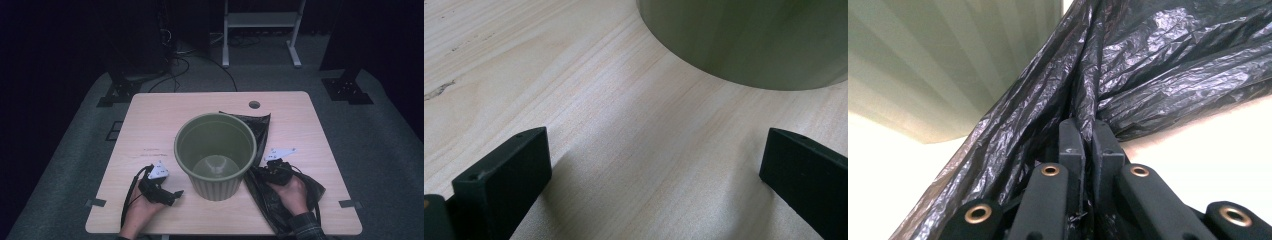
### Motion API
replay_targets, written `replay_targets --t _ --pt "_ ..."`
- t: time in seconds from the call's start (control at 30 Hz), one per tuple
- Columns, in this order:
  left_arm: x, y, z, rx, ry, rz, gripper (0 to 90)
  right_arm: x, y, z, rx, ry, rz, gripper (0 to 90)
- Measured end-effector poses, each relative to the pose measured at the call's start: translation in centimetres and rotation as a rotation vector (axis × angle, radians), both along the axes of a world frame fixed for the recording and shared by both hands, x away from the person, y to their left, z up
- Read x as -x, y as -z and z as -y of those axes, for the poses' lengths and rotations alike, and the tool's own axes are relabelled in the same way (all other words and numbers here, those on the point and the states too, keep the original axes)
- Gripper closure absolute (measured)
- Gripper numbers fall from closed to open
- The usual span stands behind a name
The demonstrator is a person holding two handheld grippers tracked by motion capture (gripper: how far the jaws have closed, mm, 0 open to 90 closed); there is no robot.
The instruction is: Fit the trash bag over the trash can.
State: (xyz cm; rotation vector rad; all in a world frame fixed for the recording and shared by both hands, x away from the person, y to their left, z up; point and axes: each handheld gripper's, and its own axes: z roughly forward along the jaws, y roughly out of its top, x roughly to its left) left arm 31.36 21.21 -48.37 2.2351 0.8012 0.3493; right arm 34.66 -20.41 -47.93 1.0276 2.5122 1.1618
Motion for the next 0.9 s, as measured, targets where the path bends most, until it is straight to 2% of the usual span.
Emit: replay_targets --t 0.3,0.43,0.63,0.83,0.9 --pt "0.0 0.0 0.0 0.0 0.0 0.0 0.0 0.8 -0.3 0.3 -0.014 -0.052 -0.009 86.0" --pt "0.0 0.0 0.0 0.0 0.0 0.0 0.0 1.3 -1.0 0.7 -0.065 -0.098 -0.019 87.1" --pt "0.0 0.0 0.0 0.0 0.0 0.0 0.0 1.8 -2.2 1.2 -0.116 -0.129 -0.009 87.5" --pt "0.0 0.0 0.0 0.0 0.0 0.0 0.0 2.4 -3.8 1.5 -0.15 -0.178 0.003 87.5" --pt "0.0 0.0 0.0 0.0 0.0 0.0 0.0 2.6 -4.4 1.6 -0.148 -0.202 0.019 87.5"
